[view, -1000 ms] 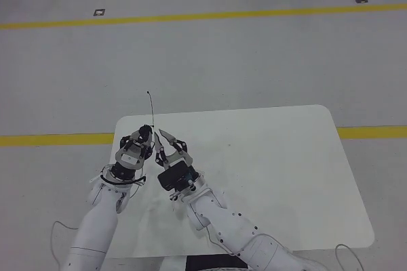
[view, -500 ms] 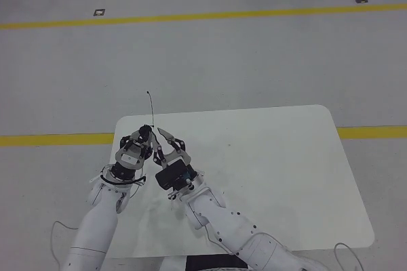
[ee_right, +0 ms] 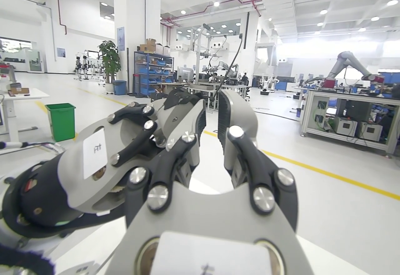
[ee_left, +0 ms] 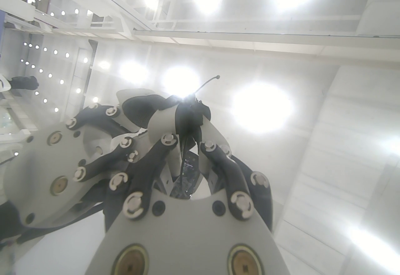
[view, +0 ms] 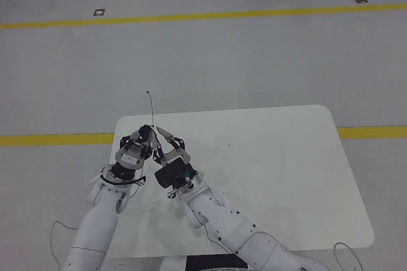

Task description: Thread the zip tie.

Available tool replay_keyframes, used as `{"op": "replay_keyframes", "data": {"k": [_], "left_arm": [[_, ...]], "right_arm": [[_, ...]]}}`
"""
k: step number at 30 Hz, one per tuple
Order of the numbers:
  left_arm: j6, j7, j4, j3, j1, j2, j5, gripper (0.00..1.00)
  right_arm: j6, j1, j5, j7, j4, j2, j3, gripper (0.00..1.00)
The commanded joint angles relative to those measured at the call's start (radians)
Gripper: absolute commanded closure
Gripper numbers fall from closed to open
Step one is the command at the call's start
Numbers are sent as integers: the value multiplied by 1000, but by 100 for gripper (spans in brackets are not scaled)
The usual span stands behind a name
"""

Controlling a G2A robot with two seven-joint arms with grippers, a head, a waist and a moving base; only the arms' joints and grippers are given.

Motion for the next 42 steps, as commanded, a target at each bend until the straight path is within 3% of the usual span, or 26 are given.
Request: {"op": "replay_keyframes", "data": {"k": [1, 16, 22, 24, 42], "left_arm": [[0, 0, 0, 0, 0, 0, 0, 100], [0, 0, 0, 0, 0, 0, 0, 100], [0, 0, 0, 0, 0, 0, 0, 100], [0, 0, 0, 0, 0, 0, 0, 100], [0, 0, 0, 0, 0, 0, 0, 100]], "right_arm": [[-1, 1, 0, 0, 1, -1, 0, 89], [-2, 3, 0, 2, 10, -7, 2, 89], [1, 8, 0, 3, 17, -10, 2, 93], [2, 9, 0, 5, 19, -11, 3, 100], [2, 21, 0, 2, 44, -5, 10, 100]]}}
